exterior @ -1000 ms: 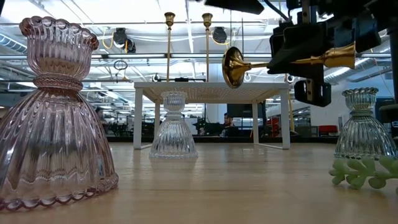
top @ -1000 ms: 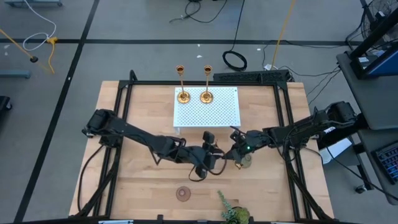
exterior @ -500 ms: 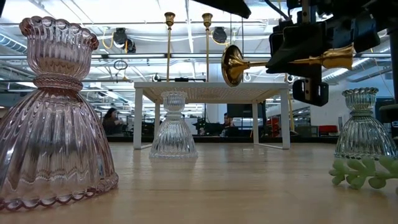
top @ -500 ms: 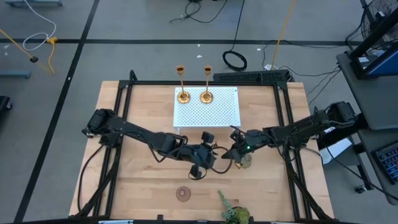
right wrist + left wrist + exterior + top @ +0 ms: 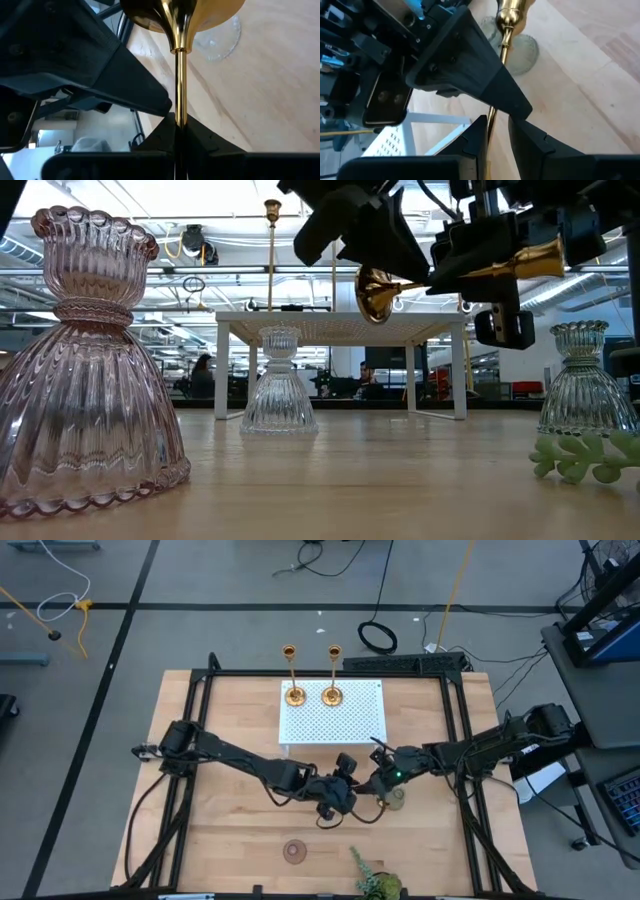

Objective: Pick & Place candle stick holders
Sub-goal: Put the gold candle holder on the shelf

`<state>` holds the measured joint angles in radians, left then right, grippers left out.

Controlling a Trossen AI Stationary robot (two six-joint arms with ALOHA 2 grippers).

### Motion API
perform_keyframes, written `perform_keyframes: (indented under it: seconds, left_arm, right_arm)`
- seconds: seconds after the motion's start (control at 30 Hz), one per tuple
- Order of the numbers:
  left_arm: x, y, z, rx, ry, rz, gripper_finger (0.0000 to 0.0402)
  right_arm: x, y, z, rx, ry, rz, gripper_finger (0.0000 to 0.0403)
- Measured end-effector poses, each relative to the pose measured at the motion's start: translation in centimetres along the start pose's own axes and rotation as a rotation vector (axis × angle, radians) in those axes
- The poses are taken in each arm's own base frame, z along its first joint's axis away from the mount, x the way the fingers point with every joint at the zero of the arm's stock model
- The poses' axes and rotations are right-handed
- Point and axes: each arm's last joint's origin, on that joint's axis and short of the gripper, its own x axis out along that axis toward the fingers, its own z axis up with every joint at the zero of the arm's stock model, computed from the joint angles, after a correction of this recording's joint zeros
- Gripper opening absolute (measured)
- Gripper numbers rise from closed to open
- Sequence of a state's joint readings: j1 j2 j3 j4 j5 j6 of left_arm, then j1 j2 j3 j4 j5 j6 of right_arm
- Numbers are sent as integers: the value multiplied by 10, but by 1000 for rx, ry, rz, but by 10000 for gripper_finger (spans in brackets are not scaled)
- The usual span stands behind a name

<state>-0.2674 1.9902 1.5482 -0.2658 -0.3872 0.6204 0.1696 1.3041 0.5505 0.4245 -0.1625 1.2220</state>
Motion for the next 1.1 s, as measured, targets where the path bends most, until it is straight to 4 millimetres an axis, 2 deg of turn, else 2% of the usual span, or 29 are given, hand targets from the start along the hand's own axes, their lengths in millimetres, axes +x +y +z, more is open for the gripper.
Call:
perform_keyframes:
  seconds: [0.5, 0.6, 0.77, 1.0, 1.1]
  left_arm:
    - [8, 6, -2, 23, -41, 5, 85]
    - [8, 6, -2, 21, -40, 8, 71]
    - [8, 4, -1, 21, -35, 7, 17]
    - [8, 5, -2, -5, -25, 13, 35]
    - [8, 3, -2, -4, -26, 11, 18]
  right_arm:
    - [0, 7, -1, 12, 70, 99, 9]
    - [0, 6, -1, 5, 70, 90, 10]
    - [-1, 6, 2, -17, 64, 93, 24]
    - [-1, 5, 4, -57, 54, 95, 44]
    - [-1, 5, 4, -116, 53, 97, 57]
